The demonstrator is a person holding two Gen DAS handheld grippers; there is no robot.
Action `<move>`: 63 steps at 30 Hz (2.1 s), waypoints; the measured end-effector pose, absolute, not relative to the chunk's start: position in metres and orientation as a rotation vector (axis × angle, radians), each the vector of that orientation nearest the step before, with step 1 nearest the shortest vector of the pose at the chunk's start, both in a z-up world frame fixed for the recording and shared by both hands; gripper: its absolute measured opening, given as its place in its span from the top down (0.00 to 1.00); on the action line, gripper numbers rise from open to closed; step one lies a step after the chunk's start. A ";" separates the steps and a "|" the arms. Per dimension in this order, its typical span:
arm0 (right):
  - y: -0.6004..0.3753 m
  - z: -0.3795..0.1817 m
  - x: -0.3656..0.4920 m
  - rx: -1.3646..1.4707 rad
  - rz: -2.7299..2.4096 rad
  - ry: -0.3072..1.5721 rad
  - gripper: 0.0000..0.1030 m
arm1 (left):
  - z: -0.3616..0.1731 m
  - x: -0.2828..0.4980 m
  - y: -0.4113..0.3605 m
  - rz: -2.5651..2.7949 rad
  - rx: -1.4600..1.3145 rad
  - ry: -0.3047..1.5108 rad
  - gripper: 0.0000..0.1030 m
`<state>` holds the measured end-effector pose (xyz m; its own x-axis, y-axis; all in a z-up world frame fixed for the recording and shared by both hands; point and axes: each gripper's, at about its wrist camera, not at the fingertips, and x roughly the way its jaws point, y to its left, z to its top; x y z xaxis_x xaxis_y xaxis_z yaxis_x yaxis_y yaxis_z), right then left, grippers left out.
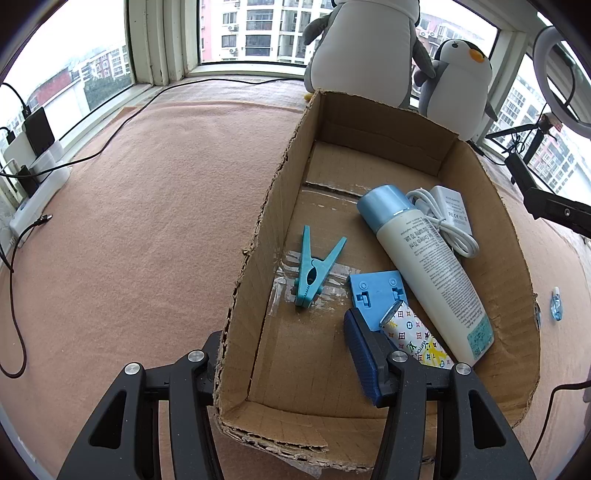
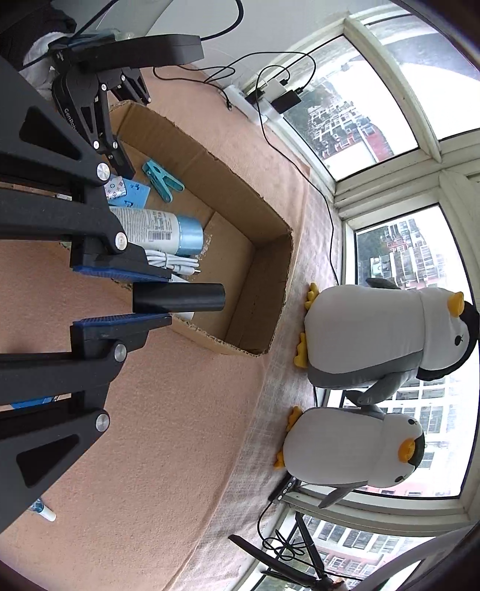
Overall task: Organize rigid objects
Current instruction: 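Carry the black cylinder into the box beside the clothespin and release, then move the right gripper to the keys on the blue tape measure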
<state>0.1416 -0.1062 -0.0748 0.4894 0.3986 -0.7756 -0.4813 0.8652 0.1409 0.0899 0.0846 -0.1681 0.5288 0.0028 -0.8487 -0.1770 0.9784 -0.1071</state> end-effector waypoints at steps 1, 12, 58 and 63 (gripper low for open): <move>-0.100 -0.073 0.140 -0.104 0.547 0.910 0.86 | -0.168 0.090 0.085 0.108 -0.189 1.009 0.44; -0.050 -0.078 0.133 -0.113 0.630 0.923 0.86 | -0.168 0.089 0.085 0.109 -0.191 1.007 0.44; -0.146 -0.039 0.123 0.032 0.471 0.840 0.48 | -0.167 0.092 0.085 0.130 -0.178 0.998 0.35; -0.190 -0.031 0.116 0.062 0.390 0.819 0.48 | -0.168 0.091 0.086 0.130 -0.173 0.997 0.35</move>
<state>0.1165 -0.1903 -0.0311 0.6165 0.3618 -0.6993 -0.3146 0.9274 0.2024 0.0913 0.0855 -0.1676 0.5372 0.0301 -0.8429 -0.1877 0.9786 -0.0847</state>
